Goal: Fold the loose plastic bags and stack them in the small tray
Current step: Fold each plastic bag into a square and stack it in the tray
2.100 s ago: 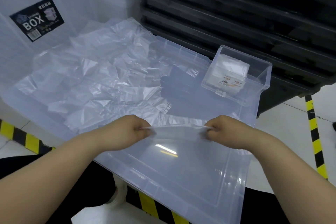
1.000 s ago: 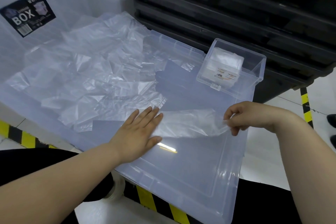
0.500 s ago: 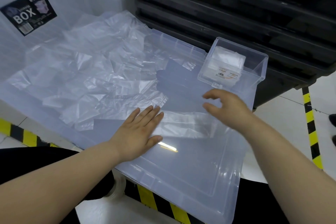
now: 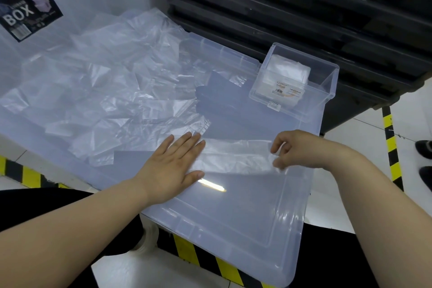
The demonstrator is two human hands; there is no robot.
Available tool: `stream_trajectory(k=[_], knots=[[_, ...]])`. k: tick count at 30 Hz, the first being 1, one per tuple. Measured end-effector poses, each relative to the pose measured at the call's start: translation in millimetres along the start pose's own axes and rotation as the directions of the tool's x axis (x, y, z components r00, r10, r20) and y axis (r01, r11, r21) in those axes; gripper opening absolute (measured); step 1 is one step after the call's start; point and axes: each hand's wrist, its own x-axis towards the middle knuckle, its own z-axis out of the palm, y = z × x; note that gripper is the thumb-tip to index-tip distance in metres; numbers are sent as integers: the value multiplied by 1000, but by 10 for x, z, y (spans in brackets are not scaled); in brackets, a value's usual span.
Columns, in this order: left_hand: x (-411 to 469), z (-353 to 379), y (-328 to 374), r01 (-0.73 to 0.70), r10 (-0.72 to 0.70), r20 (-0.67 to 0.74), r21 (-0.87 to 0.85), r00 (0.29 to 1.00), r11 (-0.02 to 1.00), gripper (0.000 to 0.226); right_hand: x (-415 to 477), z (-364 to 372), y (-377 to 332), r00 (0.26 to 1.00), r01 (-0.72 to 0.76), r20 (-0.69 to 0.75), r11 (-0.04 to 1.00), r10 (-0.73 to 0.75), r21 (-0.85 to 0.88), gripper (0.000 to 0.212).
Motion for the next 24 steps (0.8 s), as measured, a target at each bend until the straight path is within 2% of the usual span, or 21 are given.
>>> stream_trajectory(k=[3,5,8,10,11,13,14,16,17,18,19,21,22,24], knots=[[5,-6,-4,-5,5,29,5,1000,1000,72,-41,-107,48,1000,-15,-23,996,17,94,10],[7,-35,6,14,-13,57,-4,998,1000,73,-71,-185,115,998,-64,11,991,64,118,9],[8,-47,3,31,-25,90,-64,996,997,76,-132,-241,172,979,-202,39,979,200,36,14],[3,-51,-1,33,-30,94,-35,995,999,74,-144,-236,140,956,-291,-55,955,288,-65,19],[7,-61,1,31,-28,112,-24,993,999,73,-132,-205,106,939,-317,-172,942,297,-107,21],[15,-78,7,25,-19,157,-31,987,999,72,-28,-53,-21,863,-283,-469,948,186,-146,21],[15,-92,10,25,-19,174,-32,985,999,71,32,119,-119,817,-181,-575,967,47,-179,23],[18,-110,16,27,-18,203,-43,979,999,71,125,498,-346,657,148,-684,945,-315,-293,31],[14,-114,17,20,-11,208,-43,978,999,71,158,673,-449,647,252,-643,911,-409,-326,39],[16,-123,17,13,-3,218,-42,976,999,71,198,835,-512,662,304,-574,872,-483,-384,47],[15,-123,15,5,5,219,-46,976,999,71,212,969,-562,728,314,-473,855,-496,-414,56],[7,-127,24,-9,24,246,-64,969,998,71,192,1080,-578,816,317,-333,848,-472,-425,75],[3,-121,31,-7,26,270,-71,962,997,72,202,1117,-527,828,298,-329,853,-455,-429,82],[1,-153,52,37,-16,268,-75,963,996,77,249,1174,-396,883,197,-298,862,-363,-468,84]])
